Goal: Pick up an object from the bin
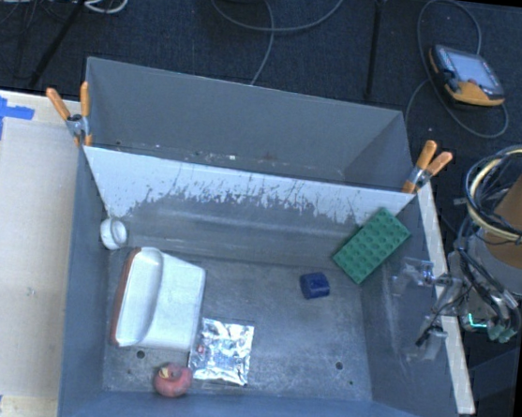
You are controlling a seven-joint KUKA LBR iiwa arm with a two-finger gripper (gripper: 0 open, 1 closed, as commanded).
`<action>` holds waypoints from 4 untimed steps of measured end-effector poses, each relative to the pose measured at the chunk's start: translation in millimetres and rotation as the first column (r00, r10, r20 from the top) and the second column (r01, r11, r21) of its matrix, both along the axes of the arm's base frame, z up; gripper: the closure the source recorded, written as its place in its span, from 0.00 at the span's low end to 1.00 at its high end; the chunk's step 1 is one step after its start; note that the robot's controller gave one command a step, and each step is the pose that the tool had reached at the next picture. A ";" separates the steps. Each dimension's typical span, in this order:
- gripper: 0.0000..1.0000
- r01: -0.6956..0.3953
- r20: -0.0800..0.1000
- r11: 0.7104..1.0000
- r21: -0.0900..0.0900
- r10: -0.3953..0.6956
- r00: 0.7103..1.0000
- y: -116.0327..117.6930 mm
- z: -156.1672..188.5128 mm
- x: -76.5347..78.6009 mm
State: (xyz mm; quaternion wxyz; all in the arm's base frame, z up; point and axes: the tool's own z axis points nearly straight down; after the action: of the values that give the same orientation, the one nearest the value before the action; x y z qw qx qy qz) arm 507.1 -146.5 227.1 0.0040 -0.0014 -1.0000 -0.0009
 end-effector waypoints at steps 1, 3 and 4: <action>0.00 -0.187 0.004 0.982 0.002 0.187 0.982 58.8 -140.0 70.7; 0.00 -0.229 0.011 0.973 -0.002 0.229 0.973 75.2 -157.0 114.5; 1.00 -0.232 0.010 0.973 -0.002 0.232 0.973 75.4 -157.2 114.2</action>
Offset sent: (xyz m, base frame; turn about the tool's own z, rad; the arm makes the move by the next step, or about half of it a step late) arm 0.0711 0.0565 -0.1358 -0.1890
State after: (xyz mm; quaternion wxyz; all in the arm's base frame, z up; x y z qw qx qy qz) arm 621.2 -71.1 69.9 -0.0010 0.1152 -0.9933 -0.0001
